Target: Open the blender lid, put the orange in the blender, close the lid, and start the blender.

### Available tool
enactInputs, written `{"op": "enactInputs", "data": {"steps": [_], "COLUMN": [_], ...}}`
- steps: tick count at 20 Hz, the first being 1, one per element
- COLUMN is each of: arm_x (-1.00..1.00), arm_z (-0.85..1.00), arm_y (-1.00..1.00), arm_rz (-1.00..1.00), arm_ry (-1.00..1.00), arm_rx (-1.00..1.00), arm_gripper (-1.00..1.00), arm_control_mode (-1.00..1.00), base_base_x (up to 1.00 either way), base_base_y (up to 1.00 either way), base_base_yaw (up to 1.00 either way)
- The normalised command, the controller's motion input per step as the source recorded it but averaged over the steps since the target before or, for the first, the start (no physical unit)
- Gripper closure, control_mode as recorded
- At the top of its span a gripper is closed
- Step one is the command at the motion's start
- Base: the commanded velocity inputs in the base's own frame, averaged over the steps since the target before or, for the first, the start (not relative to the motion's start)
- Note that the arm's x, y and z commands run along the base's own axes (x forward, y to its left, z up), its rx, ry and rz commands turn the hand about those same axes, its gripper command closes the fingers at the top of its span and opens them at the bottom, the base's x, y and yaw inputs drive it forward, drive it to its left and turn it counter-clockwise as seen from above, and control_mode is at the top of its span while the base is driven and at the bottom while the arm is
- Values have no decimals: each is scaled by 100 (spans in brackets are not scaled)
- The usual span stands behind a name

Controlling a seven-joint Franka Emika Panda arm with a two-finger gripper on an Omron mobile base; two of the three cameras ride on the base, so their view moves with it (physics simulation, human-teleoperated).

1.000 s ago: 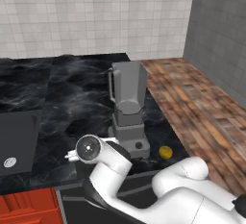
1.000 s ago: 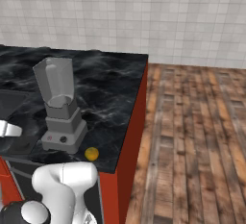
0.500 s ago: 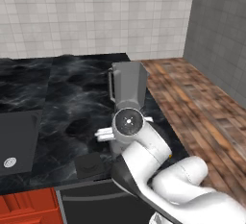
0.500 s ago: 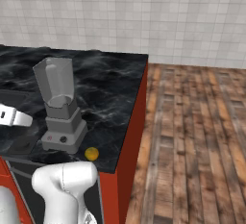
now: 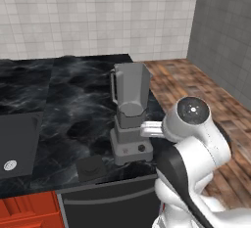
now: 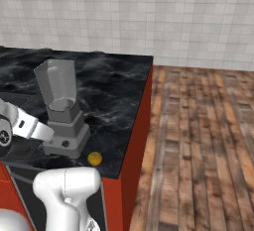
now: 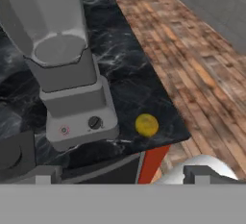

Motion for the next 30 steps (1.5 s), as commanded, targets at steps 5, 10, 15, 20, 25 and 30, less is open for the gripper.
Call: {"op": "enactInputs", "data": {"steps": [5,10,15,20,25,30], "arm_x": [6,27,32,32,24,21], "arm_z": [-7,-66,-83,-61,-27,-19], "arm_y": [-100,-74,-4,2,0,0], "arm_rz": [-7,0,2,9,11,13], "arm_ry": [20,27,19,6,-6,-14], "arm_rx": [8,2,0,0,2,6], "arm_gripper": [-100,-100,-100,-100,-100,-100], "arm_control_mode": [-100,-100,-100,-100,-100,-100], "base_base_x": [0,0,0,0,0,0], "base_base_y": [0,0,0,0,0,0], "base_base_yaw": [0,0,0,0,0,0]}}
